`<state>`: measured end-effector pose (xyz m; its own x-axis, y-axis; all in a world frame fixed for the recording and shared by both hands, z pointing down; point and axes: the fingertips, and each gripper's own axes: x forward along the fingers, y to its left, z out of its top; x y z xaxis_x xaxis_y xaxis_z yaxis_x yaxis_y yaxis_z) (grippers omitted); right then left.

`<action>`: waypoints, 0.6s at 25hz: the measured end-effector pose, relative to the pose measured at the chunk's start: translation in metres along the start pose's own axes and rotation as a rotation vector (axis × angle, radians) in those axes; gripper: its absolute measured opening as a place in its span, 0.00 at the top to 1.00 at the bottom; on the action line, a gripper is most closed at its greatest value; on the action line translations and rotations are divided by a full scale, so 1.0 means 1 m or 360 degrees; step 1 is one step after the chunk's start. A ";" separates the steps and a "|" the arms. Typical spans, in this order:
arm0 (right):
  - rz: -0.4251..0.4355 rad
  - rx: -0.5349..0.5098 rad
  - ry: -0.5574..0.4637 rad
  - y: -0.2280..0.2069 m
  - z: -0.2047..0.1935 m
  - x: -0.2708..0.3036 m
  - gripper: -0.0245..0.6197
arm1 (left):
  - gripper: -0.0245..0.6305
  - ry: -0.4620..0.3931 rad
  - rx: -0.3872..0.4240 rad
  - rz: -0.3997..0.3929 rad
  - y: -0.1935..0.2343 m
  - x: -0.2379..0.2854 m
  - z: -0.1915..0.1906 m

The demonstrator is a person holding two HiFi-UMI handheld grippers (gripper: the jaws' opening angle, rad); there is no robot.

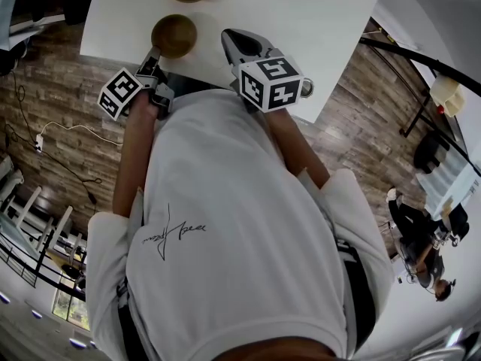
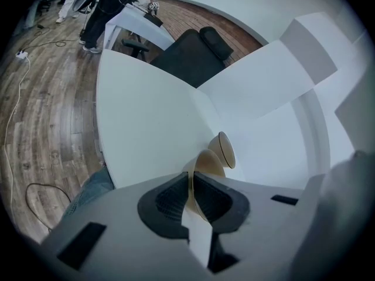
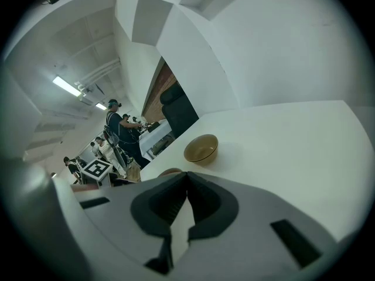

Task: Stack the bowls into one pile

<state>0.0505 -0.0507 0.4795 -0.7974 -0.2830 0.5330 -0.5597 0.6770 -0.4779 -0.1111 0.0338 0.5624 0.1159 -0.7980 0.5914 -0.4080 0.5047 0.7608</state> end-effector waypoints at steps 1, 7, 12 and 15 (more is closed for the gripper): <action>0.0000 0.0002 0.0000 0.000 0.000 0.000 0.95 | 0.91 -0.0002 -0.0005 -0.0002 0.000 -0.001 0.001; 0.0002 0.0007 0.0006 0.001 -0.001 0.001 0.94 | 0.91 -0.0017 -0.0027 -0.0016 -0.002 -0.004 0.004; 0.0012 0.0011 0.0005 0.001 -0.002 0.001 0.95 | 0.91 -0.0025 -0.0031 -0.0031 -0.005 -0.006 0.006; 0.0005 0.0017 0.0001 -0.001 0.000 0.000 0.95 | 0.91 -0.0024 -0.0022 -0.0036 -0.009 -0.008 0.008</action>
<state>0.0516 -0.0510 0.4800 -0.7990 -0.2807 0.5318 -0.5598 0.6704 -0.4870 -0.1154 0.0329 0.5492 0.1110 -0.8142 0.5699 -0.3929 0.4908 0.7777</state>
